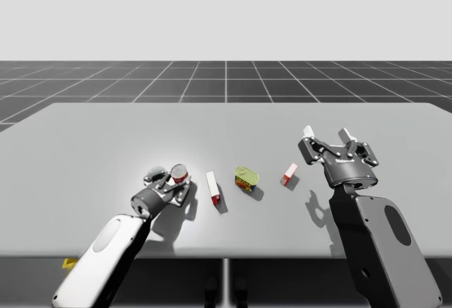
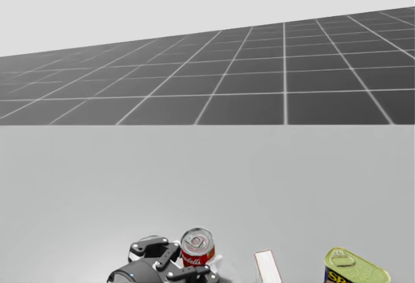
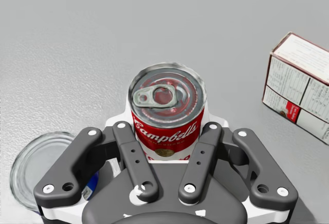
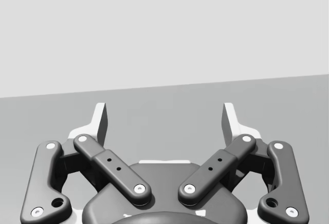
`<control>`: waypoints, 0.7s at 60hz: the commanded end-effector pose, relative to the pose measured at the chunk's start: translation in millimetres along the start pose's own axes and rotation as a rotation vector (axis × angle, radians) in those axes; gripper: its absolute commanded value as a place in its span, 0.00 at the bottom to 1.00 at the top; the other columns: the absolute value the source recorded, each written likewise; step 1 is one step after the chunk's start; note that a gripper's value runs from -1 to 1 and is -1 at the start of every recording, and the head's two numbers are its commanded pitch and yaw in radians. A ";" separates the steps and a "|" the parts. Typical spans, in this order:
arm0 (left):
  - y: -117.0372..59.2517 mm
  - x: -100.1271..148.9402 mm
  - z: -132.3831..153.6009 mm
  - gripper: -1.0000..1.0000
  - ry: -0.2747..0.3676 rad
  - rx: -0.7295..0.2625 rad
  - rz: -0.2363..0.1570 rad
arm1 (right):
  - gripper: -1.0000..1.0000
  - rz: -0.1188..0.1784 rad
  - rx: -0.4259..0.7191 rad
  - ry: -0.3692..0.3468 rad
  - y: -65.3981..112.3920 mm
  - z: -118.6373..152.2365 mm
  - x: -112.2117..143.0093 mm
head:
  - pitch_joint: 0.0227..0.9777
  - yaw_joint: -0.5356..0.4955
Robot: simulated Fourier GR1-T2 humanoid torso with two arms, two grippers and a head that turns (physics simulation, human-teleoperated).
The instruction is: Lift the red soup can off the table.
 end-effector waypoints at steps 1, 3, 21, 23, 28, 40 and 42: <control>-13.2 26.7 6.6 1.00 -0.068 -0.092 -0.066 | 0.00 0.003 0.006 -0.002 -0.2 -0.3 -0.5 | 0.46 0.76; -13.6 30.7 8.9 1.00 -0.076 -0.093 -0.070 | 0.00 0.003 0.006 -0.003 -0.3 -0.4 -0.5 | 0.46 0.76; -6.4 73.9 31.1 1.00 -0.164 -0.076 -0.124 | 0.00 0.003 0.008 -0.001 -0.9 -0.6 -1.4 | 0.45 0.76; -4.2 78.9 32.5 1.00 -0.175 -0.068 -0.131 | 0.00 0.002 0.010 0.002 -1.0 -0.6 -1.5 | 0.45 0.76; 0.3 88.6 34.2 1.00 -0.191 -0.050 -0.146 | 0.00 -0.004 0.015 0.005 -1.0 -0.6 -1.4 | 0.45 0.76; 10.7 130.5 47.3 1.00 -0.270 -0.003 -0.187 | 0.00 -0.010 0.018 0.009 -1.6 -1.2 -1.4 | 0.45 0.76; 11.0 135.0 49.2 1.00 -0.281 0.002 -0.193 | 0.00 -0.010 0.018 0.009 -1.7 -1.2 -1.4 | 0.45 0.76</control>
